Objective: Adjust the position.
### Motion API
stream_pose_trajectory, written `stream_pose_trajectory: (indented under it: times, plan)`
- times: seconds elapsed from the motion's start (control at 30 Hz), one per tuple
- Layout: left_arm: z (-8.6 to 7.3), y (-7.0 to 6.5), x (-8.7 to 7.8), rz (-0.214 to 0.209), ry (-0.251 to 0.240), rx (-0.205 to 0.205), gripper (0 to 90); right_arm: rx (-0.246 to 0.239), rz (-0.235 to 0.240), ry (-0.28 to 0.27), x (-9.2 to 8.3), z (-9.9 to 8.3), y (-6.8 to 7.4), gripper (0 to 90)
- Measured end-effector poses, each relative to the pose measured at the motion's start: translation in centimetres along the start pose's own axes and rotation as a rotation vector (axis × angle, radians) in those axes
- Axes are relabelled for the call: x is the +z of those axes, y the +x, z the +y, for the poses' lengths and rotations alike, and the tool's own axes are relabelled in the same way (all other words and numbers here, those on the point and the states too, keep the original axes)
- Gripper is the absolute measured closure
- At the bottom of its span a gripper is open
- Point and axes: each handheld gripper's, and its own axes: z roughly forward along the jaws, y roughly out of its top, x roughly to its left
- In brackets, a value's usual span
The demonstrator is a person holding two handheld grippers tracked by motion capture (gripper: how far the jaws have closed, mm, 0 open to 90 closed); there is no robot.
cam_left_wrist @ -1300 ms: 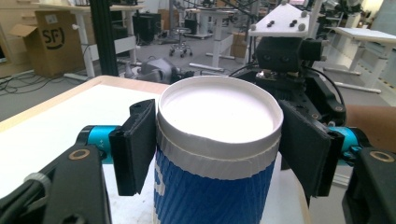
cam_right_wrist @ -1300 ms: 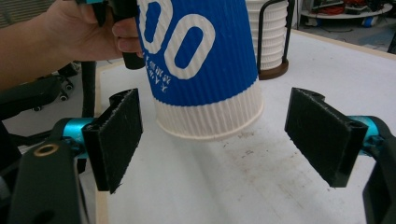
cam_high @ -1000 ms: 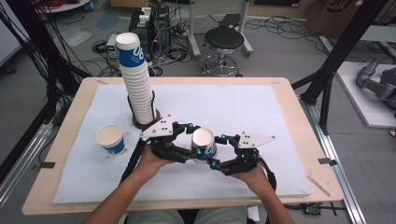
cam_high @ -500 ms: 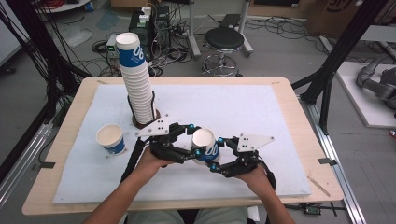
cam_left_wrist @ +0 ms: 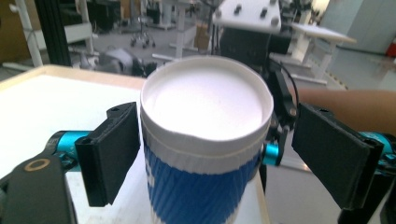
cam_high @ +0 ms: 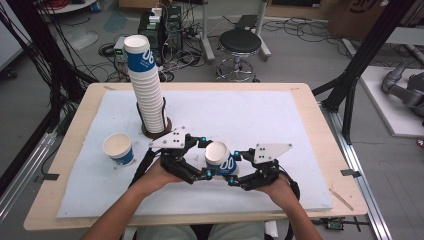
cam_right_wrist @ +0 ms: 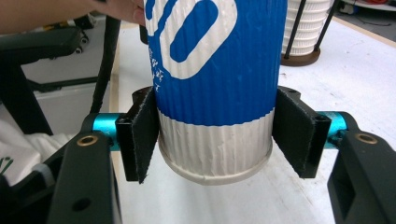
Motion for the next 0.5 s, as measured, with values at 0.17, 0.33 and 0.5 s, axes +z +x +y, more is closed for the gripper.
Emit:
stream_pose_trajectory:
  times: [0.17,0.33,0.5]
  plan:
    - [0.5,0.2,-0.4,-0.008,0.029,0.014,15.4,-0.024,0.007,0.037,-0.6,0.7,-0.2,36.2]
    - [1.3,0.2,-0.7,-0.031,0.064,0.030,15.4,-0.064,0.011,0.115,-1.1,1.7,-0.4,36.1]
    - [2.1,0.4,-0.7,-0.032,0.119,0.042,15.4,-0.086,0.018,0.189,-1.3,2.7,-0.7,36.0]
